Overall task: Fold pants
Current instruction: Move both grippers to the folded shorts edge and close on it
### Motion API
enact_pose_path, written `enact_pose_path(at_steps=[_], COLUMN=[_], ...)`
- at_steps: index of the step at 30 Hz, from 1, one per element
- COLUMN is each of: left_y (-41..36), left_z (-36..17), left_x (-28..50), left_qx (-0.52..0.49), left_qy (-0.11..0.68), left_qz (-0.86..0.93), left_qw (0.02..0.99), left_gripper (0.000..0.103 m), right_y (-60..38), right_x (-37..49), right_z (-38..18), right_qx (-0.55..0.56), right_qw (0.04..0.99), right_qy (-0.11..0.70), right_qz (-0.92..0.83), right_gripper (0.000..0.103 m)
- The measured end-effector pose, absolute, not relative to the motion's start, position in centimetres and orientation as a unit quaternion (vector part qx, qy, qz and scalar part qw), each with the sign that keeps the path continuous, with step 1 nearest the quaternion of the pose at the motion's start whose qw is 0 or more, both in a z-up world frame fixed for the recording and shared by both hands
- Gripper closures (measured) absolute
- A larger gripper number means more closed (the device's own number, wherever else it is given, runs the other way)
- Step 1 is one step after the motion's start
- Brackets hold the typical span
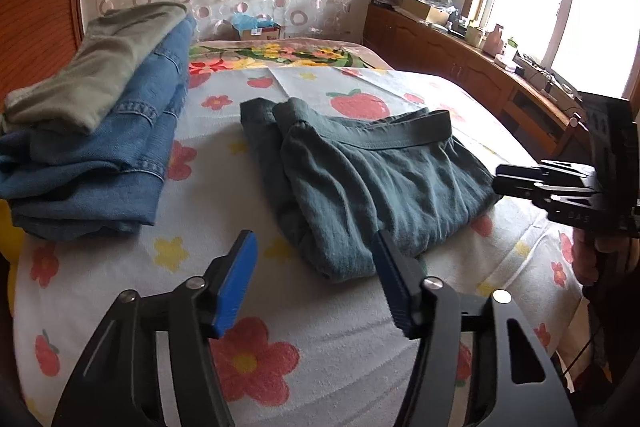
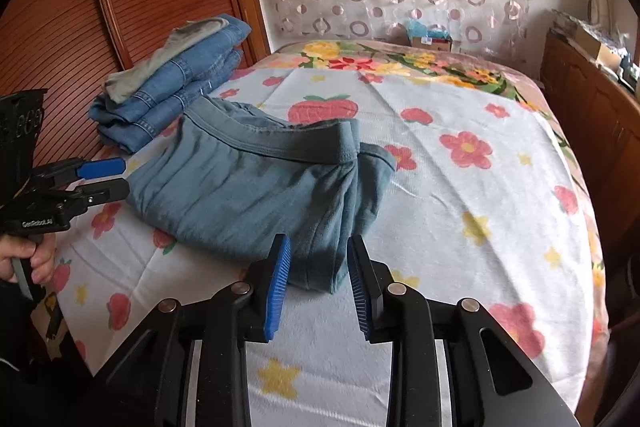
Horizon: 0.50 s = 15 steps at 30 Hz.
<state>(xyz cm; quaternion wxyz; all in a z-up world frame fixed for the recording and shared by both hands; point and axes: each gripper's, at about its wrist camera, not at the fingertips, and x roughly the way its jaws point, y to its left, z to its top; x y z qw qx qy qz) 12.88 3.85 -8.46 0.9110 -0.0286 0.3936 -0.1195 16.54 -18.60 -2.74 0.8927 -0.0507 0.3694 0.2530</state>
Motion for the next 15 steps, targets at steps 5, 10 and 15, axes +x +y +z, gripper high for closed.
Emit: enact_pose_path(at_steps=[5, 10, 15], left_y=[3.8, 3.7, 3.6], left_z=[-9.1, -9.4, -9.9], left_x=[13.2, 13.4, 13.6], left_qx=[-0.033, -0.032, -0.029], left_qy=[0.401, 0.406, 0.412], left_qz=[-0.119, -0.114, -0.110], left_qw=[0.908, 0.906, 0.904], left_gripper=[0.055, 0.055, 0.055], right_y=[-18.4, -18.0, -18.0], right_x=[17.4, 17.6, 17.8], right_z=[-3.2, -3.4, -3.5], right_qx=[-0.054, -0.056, -0.059], right_qw=[0.890, 0.887, 0.887], right_qy=[0.381, 0.387, 0.389], right_qz=[0.244, 0.244, 0.244], right_gripper=[0.071, 0.069, 0.068])
